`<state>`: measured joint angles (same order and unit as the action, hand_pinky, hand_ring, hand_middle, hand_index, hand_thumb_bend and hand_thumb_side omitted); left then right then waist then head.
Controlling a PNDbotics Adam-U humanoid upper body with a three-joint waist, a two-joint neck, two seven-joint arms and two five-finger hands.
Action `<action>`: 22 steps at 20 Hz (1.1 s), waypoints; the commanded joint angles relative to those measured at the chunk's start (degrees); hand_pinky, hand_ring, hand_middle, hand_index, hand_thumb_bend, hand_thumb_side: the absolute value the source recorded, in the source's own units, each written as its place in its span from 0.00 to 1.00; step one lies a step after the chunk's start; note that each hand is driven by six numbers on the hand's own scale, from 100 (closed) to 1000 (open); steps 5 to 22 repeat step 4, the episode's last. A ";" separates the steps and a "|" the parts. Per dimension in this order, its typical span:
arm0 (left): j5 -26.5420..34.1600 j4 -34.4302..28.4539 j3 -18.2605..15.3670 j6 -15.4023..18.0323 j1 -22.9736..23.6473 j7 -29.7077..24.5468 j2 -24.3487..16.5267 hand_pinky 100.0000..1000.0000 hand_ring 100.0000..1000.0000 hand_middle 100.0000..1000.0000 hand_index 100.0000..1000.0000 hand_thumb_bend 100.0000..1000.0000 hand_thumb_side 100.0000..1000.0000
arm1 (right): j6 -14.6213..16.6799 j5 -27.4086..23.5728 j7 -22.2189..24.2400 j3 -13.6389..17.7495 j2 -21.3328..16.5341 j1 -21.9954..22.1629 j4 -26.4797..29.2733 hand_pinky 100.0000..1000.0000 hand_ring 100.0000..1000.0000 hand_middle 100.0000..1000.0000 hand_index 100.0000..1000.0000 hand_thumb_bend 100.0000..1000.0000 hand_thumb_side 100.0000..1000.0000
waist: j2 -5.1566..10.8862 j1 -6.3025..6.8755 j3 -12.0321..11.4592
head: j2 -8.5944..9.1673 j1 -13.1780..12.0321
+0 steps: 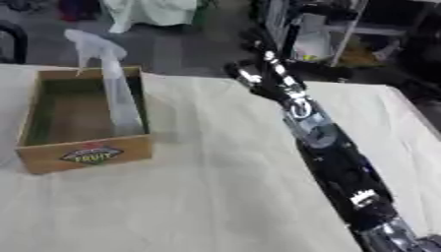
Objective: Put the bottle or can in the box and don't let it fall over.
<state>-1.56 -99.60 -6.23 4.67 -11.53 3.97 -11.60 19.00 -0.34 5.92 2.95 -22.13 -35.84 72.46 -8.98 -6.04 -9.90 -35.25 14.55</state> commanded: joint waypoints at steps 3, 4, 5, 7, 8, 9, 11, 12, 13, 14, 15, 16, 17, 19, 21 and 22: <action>-0.47 -0.74 -0.88 0.04 0.17 0.87 -1.37 0.59 0.95 0.83 0.82 0.34 0.71 | -1.69 -8.77 -2.28 3.46 -2.30 11.65 14.71 0.77 0.95 0.97 1.00 0.41 0.47 | 0.90 0.60 2.72 | -1.32 -4.21; -0.57 -0.69 -0.93 0.02 0.35 0.93 -1.40 0.59 0.95 0.83 0.82 0.34 0.71 | -2.00 -9.61 -2.85 4.15 -1.58 14.49 17.02 0.77 0.95 0.97 1.00 0.40 0.47 | 0.95 0.61 3.28 | -1.78 -5.05; -0.57 -0.69 -0.93 0.02 0.35 0.93 -1.40 0.59 0.95 0.83 0.82 0.34 0.71 | -2.00 -9.61 -2.85 4.15 -1.58 14.49 17.02 0.77 0.95 0.97 1.00 0.40 0.47 | 0.95 0.61 3.28 | -1.78 -5.05; -0.57 -0.69 -0.93 0.02 0.35 0.93 -1.40 0.59 0.95 0.83 0.82 0.34 0.71 | -2.00 -9.61 -2.85 4.15 -1.58 14.49 17.02 0.77 0.95 0.97 1.00 0.40 0.47 | 0.95 0.61 3.28 | -1.78 -5.05; -0.57 -0.69 -0.93 0.02 0.35 0.93 -1.40 0.59 0.95 0.83 0.82 0.34 0.71 | -2.00 -9.61 -2.85 4.15 -1.58 14.49 17.02 0.77 0.95 0.97 1.00 0.40 0.47 | 0.95 0.61 3.28 | -1.78 -5.05; -0.57 -0.69 -0.93 0.02 0.35 0.93 -1.40 0.59 0.95 0.83 0.82 0.34 0.71 | -2.00 -9.61 -2.85 4.15 -1.58 14.49 17.02 0.77 0.95 0.97 1.00 0.40 0.47 | 0.95 0.61 3.28 | -1.78 -5.05; -0.57 -0.69 -0.93 0.02 0.35 0.93 -1.40 0.59 0.95 0.83 0.82 0.34 0.71 | -2.00 -9.61 -2.85 4.15 -1.58 14.49 17.02 0.77 0.95 0.97 1.00 0.40 0.47 | 0.95 0.61 3.28 | -1.78 -5.05; -0.57 -0.69 -0.93 0.02 0.35 0.93 -1.40 0.59 0.95 0.83 0.82 0.34 0.71 | -2.00 -9.61 -2.85 4.15 -1.58 14.49 17.02 0.77 0.95 0.97 1.00 0.40 0.47 | 0.95 0.61 3.28 | -1.78 -5.05; -0.57 -0.69 -0.93 0.02 0.35 0.93 -1.40 0.59 0.95 0.83 0.82 0.34 0.71 | -2.00 -9.61 -2.85 4.15 -1.58 14.49 17.02 0.77 0.95 0.97 1.00 0.40 0.47 | 0.95 0.61 3.28 | -1.78 -5.05; -0.57 -0.69 -0.93 0.02 0.35 0.93 -1.40 0.59 0.95 0.83 0.82 0.34 0.71 | -2.00 -9.61 -2.85 4.15 -1.58 14.49 17.02 0.77 0.95 0.97 1.00 0.40 0.47 | 0.95 0.61 3.28 | -1.78 -5.05; -0.57 -0.69 -0.93 0.02 0.35 0.93 -1.40 0.59 0.95 0.83 0.82 0.34 0.71 | -2.00 -9.61 -2.85 4.15 -1.58 14.49 17.02 0.77 0.95 0.97 1.00 0.40 0.47 | 0.95 0.61 3.28 | -1.78 -5.05; -0.57 -0.69 -0.93 0.02 0.35 0.93 -1.40 0.59 0.95 0.83 0.82 0.34 0.71 | -2.00 -9.61 -2.85 4.15 -1.58 14.49 17.02 0.77 0.95 0.97 1.00 0.40 0.47 | 0.95 0.61 3.28 | -1.78 -5.05; -0.57 -0.69 -0.93 0.02 0.35 0.93 -1.40 0.59 0.95 0.83 0.82 0.34 0.71 | -2.00 -9.61 -2.85 4.15 -1.58 14.49 17.02 0.77 0.95 0.97 1.00 0.40 0.47 | 0.95 0.61 3.28 | -1.78 -5.05; -0.57 -0.69 -0.93 0.02 0.35 0.93 -1.40 0.59 0.95 0.83 0.82 0.34 0.71 | -2.00 -9.61 -2.85 4.15 -1.58 14.49 17.02 0.77 0.95 0.97 1.00 0.40 0.47 | 0.95 0.61 3.28 | -1.78 -5.05; -0.57 -0.69 -0.93 0.02 0.35 0.93 -1.40 0.59 0.95 0.83 0.82 0.34 0.71 | -2.00 -9.61 -2.85 4.15 -1.58 14.49 17.02 0.77 0.95 0.97 1.00 0.40 0.47 | 0.95 0.61 3.28 | -1.78 -5.05; -0.57 -0.69 -0.93 0.02 0.35 0.93 -1.40 0.59 0.95 0.83 0.82 0.34 0.71 | -2.00 -9.61 -2.85 4.15 -1.58 14.49 17.02 0.77 0.95 0.97 1.00 0.40 0.47 | 0.95 0.61 3.28 | -1.78 -5.05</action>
